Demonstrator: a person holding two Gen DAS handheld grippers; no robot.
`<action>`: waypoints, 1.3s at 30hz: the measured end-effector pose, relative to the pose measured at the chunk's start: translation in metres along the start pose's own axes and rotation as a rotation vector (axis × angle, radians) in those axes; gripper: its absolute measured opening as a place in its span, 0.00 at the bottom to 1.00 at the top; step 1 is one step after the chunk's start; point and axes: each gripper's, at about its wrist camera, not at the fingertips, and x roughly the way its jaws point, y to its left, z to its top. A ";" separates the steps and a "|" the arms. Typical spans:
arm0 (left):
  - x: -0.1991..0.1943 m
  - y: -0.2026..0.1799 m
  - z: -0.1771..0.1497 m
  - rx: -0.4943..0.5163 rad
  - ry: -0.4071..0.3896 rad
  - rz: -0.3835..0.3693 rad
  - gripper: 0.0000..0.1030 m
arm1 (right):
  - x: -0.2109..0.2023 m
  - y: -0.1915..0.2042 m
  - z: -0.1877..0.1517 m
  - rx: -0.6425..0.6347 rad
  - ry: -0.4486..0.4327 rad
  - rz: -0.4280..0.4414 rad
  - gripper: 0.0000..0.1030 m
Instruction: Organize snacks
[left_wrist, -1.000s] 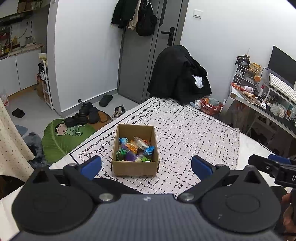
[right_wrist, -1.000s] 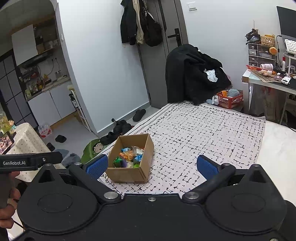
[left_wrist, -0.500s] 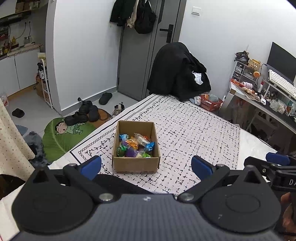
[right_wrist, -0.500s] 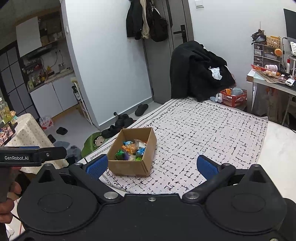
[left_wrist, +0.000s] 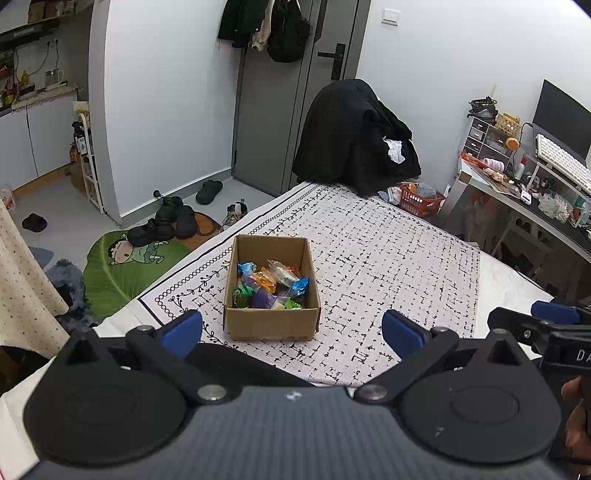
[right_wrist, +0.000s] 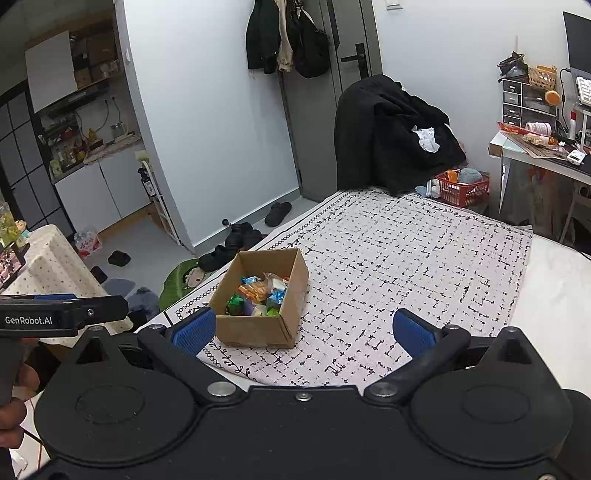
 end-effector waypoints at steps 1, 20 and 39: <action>0.000 0.000 0.000 -0.001 0.002 0.000 1.00 | 0.000 0.000 -0.001 0.000 0.001 -0.001 1.00; 0.002 -0.002 -0.004 0.009 0.005 -0.003 1.00 | 0.001 -0.002 -0.001 0.006 0.009 -0.006 1.00; 0.004 -0.007 -0.005 0.022 0.015 -0.002 1.00 | 0.001 -0.006 -0.002 0.026 0.009 -0.013 1.00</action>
